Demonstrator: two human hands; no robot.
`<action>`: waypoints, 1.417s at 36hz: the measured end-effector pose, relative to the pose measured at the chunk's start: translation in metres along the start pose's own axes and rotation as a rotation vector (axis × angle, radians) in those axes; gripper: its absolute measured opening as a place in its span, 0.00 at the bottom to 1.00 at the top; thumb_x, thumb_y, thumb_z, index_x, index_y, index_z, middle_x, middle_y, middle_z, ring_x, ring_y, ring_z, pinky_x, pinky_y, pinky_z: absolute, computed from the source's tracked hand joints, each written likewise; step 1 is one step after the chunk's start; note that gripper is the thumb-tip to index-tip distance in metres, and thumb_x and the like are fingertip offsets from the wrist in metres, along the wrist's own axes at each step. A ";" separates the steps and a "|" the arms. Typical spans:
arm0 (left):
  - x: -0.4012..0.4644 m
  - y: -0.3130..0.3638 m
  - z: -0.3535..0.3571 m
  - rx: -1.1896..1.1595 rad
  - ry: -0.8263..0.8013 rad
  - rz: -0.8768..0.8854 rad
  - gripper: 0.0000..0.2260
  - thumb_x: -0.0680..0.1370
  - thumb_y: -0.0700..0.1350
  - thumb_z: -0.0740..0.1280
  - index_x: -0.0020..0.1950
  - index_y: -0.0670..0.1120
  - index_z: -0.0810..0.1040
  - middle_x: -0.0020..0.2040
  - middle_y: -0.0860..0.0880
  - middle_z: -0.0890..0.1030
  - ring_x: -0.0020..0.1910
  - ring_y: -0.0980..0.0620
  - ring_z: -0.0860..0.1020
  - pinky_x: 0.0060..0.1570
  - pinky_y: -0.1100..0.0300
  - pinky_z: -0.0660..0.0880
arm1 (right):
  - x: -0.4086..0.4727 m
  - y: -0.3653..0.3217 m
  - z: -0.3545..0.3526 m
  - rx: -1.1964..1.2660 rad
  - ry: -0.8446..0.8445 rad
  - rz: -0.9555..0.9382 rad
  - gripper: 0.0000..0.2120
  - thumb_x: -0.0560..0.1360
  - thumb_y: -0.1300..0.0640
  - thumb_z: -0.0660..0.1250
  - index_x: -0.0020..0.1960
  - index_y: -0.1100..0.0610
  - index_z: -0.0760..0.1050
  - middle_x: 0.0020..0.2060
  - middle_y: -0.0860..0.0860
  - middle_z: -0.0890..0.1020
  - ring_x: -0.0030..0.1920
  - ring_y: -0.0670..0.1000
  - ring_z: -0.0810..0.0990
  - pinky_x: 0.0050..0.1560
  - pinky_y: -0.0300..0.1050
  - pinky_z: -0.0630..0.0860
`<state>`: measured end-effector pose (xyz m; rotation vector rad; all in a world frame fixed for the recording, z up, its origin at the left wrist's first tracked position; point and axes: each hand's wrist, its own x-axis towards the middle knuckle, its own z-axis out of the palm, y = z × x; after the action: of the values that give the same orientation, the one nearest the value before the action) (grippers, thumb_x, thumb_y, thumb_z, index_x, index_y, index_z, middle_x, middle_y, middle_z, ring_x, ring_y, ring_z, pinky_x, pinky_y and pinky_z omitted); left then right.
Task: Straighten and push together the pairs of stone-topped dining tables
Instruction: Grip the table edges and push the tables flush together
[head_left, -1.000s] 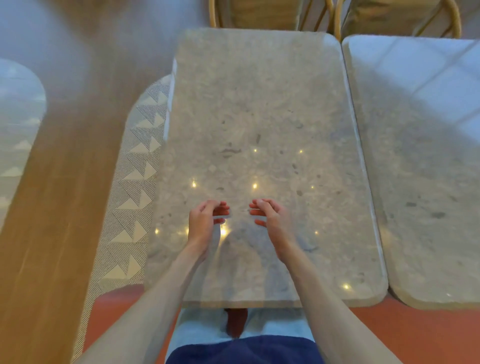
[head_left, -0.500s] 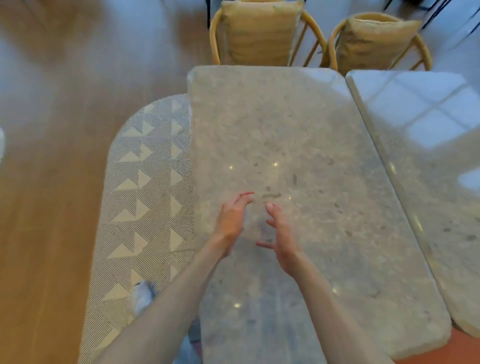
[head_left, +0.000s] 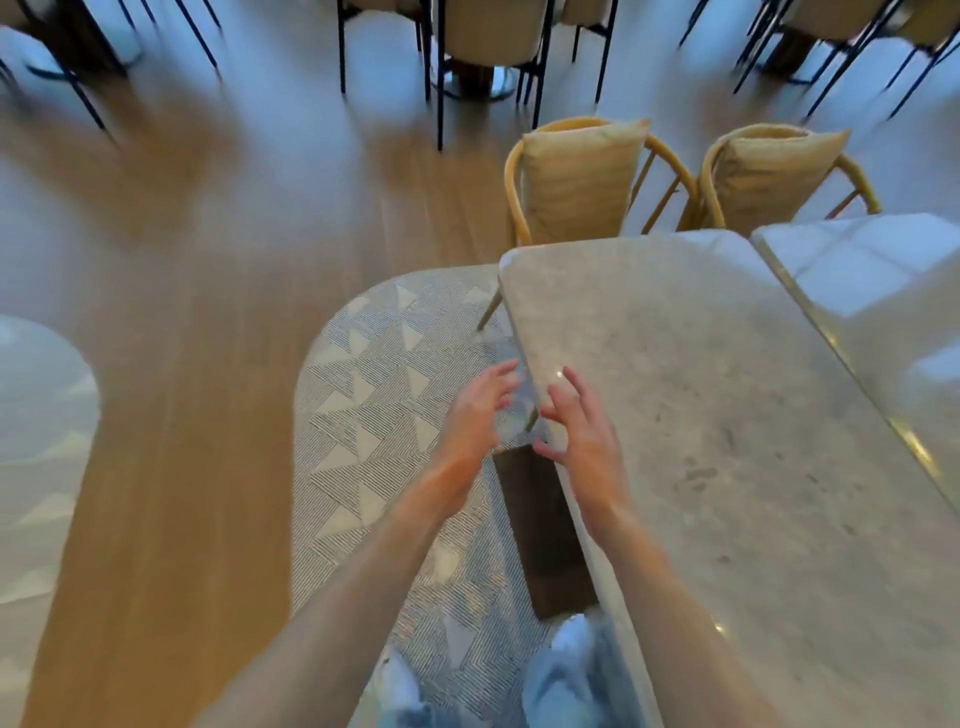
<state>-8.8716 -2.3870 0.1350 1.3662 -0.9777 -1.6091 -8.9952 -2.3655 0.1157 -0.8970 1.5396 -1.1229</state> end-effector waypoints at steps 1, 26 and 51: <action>0.000 0.013 -0.013 0.018 0.014 0.029 0.12 0.83 0.51 0.60 0.64 0.56 0.78 0.59 0.57 0.80 0.62 0.54 0.77 0.64 0.46 0.73 | 0.003 -0.016 0.005 -0.005 0.012 -0.051 0.29 0.74 0.37 0.62 0.73 0.46 0.68 0.61 0.44 0.79 0.60 0.43 0.80 0.53 0.49 0.82; 0.220 0.310 -0.093 -0.147 0.121 0.498 0.14 0.72 0.47 0.62 0.48 0.41 0.81 0.44 0.42 0.84 0.42 0.45 0.83 0.47 0.48 0.79 | 0.254 -0.263 0.055 0.290 0.237 -0.426 0.10 0.82 0.60 0.60 0.53 0.56 0.80 0.42 0.55 0.85 0.43 0.53 0.81 0.47 0.50 0.80; 0.671 0.502 -0.112 -0.065 -0.339 0.467 0.14 0.74 0.48 0.61 0.45 0.40 0.83 0.43 0.41 0.83 0.42 0.43 0.81 0.43 0.50 0.78 | 0.594 -0.410 0.136 0.087 0.663 -0.584 0.09 0.80 0.56 0.62 0.55 0.56 0.80 0.45 0.50 0.85 0.46 0.57 0.83 0.45 0.46 0.81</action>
<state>-8.7867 -3.2059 0.3276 0.7542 -1.3179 -1.5126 -8.9989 -3.0689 0.3267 -1.0008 1.7695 -2.0470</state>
